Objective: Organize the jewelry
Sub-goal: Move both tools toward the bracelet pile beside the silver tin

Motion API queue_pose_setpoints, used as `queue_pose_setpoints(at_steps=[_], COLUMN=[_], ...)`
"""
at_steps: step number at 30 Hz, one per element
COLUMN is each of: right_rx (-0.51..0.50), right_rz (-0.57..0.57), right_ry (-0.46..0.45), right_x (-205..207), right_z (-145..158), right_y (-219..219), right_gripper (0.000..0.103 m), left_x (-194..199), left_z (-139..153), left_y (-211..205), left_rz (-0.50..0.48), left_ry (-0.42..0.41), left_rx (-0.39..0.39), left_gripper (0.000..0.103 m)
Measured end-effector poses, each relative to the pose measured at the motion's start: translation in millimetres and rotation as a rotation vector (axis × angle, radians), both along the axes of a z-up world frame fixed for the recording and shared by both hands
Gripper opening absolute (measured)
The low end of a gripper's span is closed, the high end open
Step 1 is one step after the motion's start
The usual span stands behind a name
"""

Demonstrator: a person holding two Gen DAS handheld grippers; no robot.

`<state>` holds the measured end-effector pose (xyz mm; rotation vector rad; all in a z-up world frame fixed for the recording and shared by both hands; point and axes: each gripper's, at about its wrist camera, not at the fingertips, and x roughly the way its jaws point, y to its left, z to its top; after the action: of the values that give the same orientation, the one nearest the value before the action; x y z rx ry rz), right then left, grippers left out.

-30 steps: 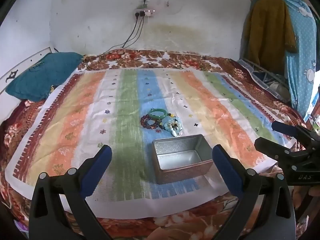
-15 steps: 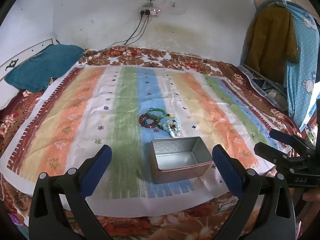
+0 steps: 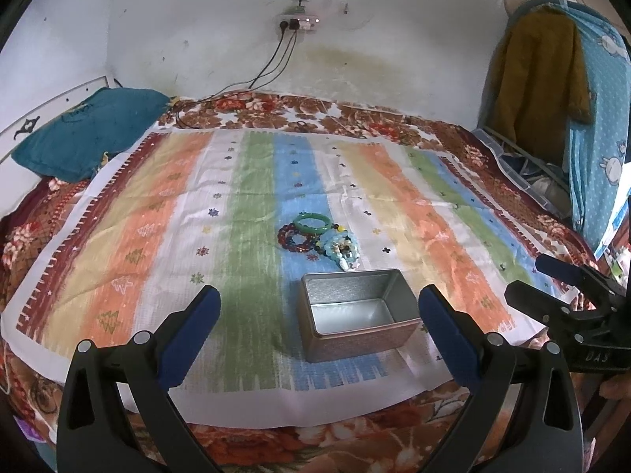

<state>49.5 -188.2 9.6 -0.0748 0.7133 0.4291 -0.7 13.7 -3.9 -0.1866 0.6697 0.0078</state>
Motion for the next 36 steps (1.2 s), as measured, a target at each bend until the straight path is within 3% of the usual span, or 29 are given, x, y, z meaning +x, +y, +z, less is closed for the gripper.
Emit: queue_pose_setpoints(at_steps=[18,22,25,29,36], right_rx=[-0.015,-0.029,-0.045,-0.05,-0.03], right_rz=[-0.064,-0.057,-0.051,-0.046,-0.045], right_ry=[0.024,0.007,-0.004,-0.003,0.003], right_x=[5.3,2.5,1.7,2.3,6.8], right_z=[-0.6,1.1,0.9,1.0,0.9], right_y=[-1.6,1.2,5.2,7.1,8.7], right_gripper=[0.1,0.1,0.1,0.1,0.1], left_x=[-0.1,-7.0,-11.4,-6.2,1.8], left_z=[3.1,7.0,9.6,1.6,-1.3], left_y=[4.8,8.8,7.7,1.0,2.3], left_rz=[0.05,0.102,0.069,0.033,0.027], left_ry=[0.005,-0.02,-0.042,0.023,0.057], left_rx=[0.012,0.017,0.003,0.029,0.018], left_gripper=[0.098,0.098,0.098,0.098,0.098])
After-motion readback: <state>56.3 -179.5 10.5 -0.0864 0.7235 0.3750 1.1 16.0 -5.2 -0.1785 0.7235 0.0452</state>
